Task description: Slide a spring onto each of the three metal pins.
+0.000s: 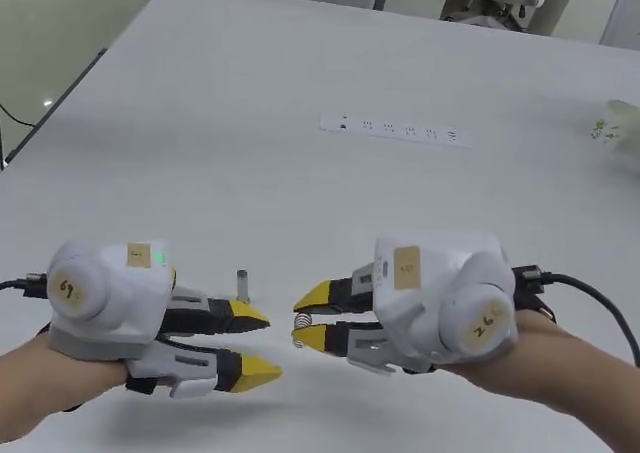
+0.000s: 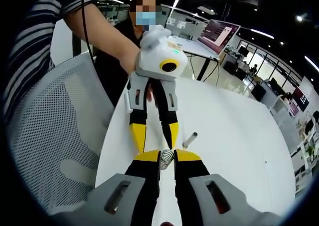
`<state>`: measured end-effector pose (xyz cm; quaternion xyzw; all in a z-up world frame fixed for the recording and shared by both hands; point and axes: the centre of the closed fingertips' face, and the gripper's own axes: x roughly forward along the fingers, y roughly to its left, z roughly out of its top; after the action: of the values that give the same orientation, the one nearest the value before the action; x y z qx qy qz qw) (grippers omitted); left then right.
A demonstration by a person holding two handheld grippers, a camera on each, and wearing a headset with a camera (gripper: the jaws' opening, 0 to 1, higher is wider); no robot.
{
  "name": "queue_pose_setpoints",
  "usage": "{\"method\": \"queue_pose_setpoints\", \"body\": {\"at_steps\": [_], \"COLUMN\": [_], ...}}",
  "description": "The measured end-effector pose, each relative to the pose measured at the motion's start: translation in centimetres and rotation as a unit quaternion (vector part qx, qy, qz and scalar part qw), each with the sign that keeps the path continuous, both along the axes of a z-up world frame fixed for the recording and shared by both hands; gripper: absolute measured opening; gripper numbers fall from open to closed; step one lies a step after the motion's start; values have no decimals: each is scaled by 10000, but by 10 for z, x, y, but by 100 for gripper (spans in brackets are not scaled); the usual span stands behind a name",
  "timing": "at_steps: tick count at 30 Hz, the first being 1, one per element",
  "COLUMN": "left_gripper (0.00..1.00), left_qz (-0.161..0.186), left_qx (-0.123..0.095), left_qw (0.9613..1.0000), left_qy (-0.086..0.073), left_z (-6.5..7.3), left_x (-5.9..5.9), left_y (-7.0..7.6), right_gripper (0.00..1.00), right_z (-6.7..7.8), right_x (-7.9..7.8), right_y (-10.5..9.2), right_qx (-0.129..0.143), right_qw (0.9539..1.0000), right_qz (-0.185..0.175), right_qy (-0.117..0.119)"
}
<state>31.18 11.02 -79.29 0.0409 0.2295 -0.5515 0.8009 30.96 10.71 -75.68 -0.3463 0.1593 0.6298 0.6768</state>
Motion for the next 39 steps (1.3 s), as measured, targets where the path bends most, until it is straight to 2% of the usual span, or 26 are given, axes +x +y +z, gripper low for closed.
{"method": "queue_pose_setpoints", "body": {"at_steps": [11, 22, 30, 39], "left_gripper": [35, 46, 58, 77], "left_qz": [288, 508, 632, 807], "left_qx": [-37, -19, -19, -39], "left_qw": [9996, 9987, 9980, 9967], "left_qy": [60, 44, -7, -58], "left_z": [-1, 0, 1, 0], "left_x": [3, 4, 3, 6], "left_y": [15, 37, 45, 54], "right_gripper": [7, 7, 7, 7], "right_z": [-5, -6, -8, -9], "right_x": [2, 6, 8, 9], "right_y": [-3, -4, -6, -8], "right_qx": [-83, -90, -106, -135], "right_qw": [10000, 9999, 9998, 9996], "right_qz": [-3, -75, -130, -161], "right_qy": [-47, -102, -141, -163]}}
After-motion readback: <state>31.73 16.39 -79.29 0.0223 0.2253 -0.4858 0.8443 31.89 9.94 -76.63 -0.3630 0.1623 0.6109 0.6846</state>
